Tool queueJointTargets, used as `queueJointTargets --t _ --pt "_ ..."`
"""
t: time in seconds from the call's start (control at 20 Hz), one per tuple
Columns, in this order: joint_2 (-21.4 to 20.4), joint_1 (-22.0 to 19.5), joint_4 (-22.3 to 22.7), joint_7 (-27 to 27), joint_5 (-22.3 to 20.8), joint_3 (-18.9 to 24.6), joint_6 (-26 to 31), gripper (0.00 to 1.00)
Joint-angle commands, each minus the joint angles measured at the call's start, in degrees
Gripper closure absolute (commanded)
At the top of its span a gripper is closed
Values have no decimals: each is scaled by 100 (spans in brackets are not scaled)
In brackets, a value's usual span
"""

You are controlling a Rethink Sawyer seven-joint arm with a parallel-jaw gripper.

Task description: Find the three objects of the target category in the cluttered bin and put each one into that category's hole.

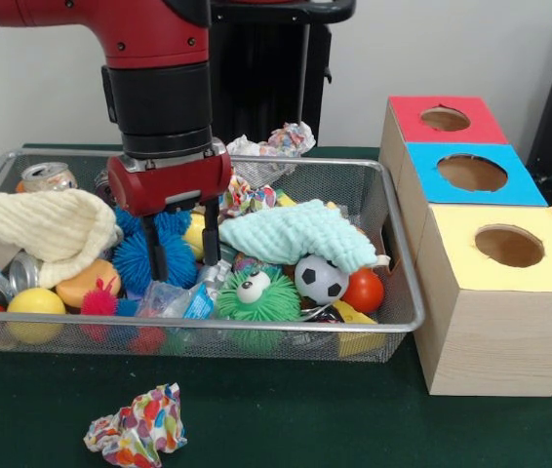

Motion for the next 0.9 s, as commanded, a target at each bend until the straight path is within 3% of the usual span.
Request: queueJointTargets --t 0.05,0.45,0.9 --pt "22 -41 36 -1572 -225 224 789 0" --pt "124 -60 -37 -1715 -275 256 809 0" --pt "359 -73 -39 -1462 -488 117 436 0"
